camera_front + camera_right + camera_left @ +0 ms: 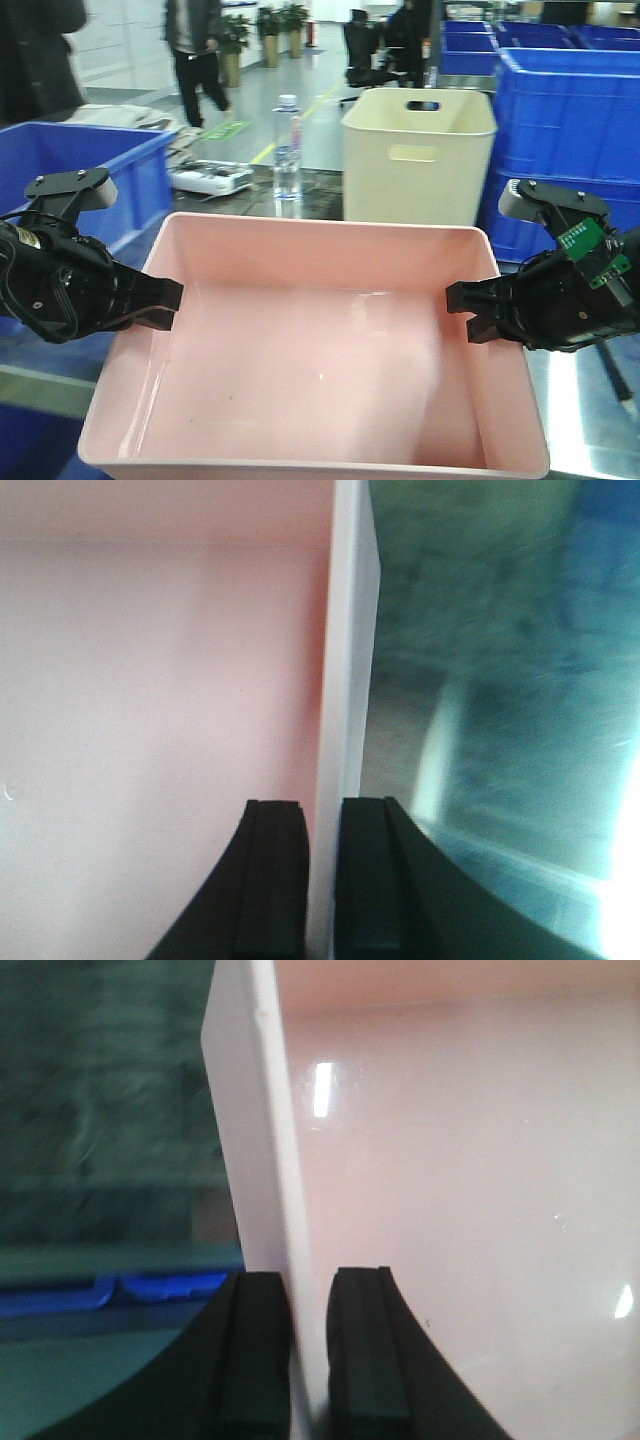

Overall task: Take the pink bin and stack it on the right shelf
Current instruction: 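Hold the pink bin with both grippers while the base drives to the table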

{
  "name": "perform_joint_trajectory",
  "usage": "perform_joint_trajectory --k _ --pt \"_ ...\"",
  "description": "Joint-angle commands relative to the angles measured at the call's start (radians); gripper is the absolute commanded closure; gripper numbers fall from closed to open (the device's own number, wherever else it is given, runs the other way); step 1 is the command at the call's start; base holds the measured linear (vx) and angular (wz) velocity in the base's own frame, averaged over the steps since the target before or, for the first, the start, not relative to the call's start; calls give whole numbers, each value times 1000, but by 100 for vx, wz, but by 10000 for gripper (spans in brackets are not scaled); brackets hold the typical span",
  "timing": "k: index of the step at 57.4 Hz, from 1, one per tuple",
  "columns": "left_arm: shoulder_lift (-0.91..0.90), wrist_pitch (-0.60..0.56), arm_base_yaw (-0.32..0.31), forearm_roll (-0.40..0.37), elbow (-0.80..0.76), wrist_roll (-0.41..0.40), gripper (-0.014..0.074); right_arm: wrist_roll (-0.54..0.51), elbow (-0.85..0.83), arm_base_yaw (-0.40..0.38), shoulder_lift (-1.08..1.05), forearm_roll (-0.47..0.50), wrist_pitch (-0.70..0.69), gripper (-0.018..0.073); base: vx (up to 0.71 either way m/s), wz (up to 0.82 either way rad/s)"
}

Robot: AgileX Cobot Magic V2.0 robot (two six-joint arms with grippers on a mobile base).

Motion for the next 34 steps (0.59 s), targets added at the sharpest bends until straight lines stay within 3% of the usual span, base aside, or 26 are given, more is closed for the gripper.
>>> perform_joint_trajectory --k 1,34 --pt "-48 -60 0 -26 -31 16 601 -13 -33 -10 -39 -12 -68 568 26 -47" --pt "-48 -60 0 -26 -31 16 601 -13 -33 -10 -39 -12 -68 568 26 -35"
